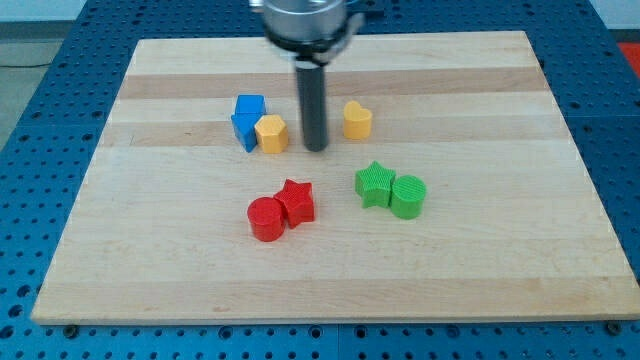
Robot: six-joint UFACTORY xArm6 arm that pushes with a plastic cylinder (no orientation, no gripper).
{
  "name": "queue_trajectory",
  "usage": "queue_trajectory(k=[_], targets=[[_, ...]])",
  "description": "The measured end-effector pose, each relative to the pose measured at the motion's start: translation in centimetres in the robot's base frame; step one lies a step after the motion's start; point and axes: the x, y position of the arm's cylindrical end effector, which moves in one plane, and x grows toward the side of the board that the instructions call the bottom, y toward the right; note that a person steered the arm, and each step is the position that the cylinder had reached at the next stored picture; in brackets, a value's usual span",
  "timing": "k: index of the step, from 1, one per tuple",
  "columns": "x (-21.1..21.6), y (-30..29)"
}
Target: Place the yellow heart close to the top right of the yellow hexagon
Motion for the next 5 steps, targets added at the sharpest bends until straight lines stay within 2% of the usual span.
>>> queue_trajectory(k=[1, 2, 3, 5], targets=[[0.0, 6.7], [-0.5, 8.9], [-2.8, 7.9], [-2.6, 1.9]])
